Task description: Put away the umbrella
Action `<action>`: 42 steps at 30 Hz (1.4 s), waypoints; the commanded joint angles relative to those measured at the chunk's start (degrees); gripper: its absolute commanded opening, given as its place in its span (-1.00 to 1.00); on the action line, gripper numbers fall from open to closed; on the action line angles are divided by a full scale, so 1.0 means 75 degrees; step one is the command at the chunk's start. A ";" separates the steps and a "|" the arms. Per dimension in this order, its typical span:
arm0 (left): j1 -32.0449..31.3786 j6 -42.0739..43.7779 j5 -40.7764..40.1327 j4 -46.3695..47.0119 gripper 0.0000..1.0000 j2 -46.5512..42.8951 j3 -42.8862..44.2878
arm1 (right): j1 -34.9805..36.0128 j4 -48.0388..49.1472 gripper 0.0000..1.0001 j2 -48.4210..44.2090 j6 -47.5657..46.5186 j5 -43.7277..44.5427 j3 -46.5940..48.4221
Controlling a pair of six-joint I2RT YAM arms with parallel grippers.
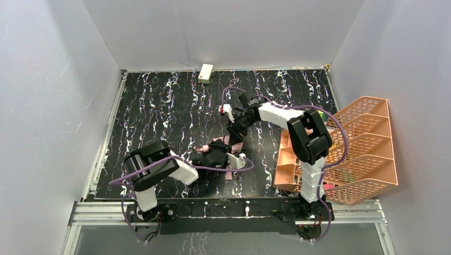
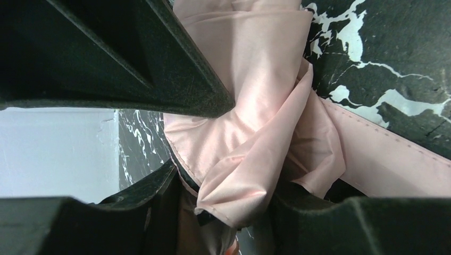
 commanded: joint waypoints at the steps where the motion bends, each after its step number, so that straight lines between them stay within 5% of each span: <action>1: -0.0012 -0.0765 -0.0124 -0.1184 -0.42 -0.0316 -0.0123 | 0.0183 -0.0090 -0.15 0.0429 -0.0163 0.1616 -0.0415; 5: -0.0015 -0.1325 -0.0133 -0.1673 0.05 -0.0816 0.0105 | 0.0258 0.0113 -0.23 0.0350 0.0020 0.1873 -0.0631; 10: -0.0015 -0.1867 -0.0008 -0.2316 0.40 -0.1468 0.0227 | 0.0300 0.0434 -0.36 0.0217 0.0135 0.2203 -0.0874; 19: -0.0228 -0.3217 0.0626 -0.3774 0.47 -0.3760 0.0069 | 0.0355 0.0818 -0.40 -0.0111 0.0191 0.2524 -0.1272; 30: 0.0165 -0.6550 -0.0632 -0.6048 0.47 -0.6849 0.0419 | 0.0756 0.1972 -0.64 -0.0804 0.0418 0.3147 -0.2337; 37: 0.2999 -0.8095 0.2420 -0.6538 0.56 -0.6682 0.0808 | 0.1373 0.3563 -0.73 -0.1670 0.0389 0.4421 -0.3926; 42: 0.3743 -0.7642 0.3976 -0.6508 0.68 -0.5432 0.1561 | 0.2004 0.4891 -0.75 -0.2048 0.0206 0.5901 -0.4874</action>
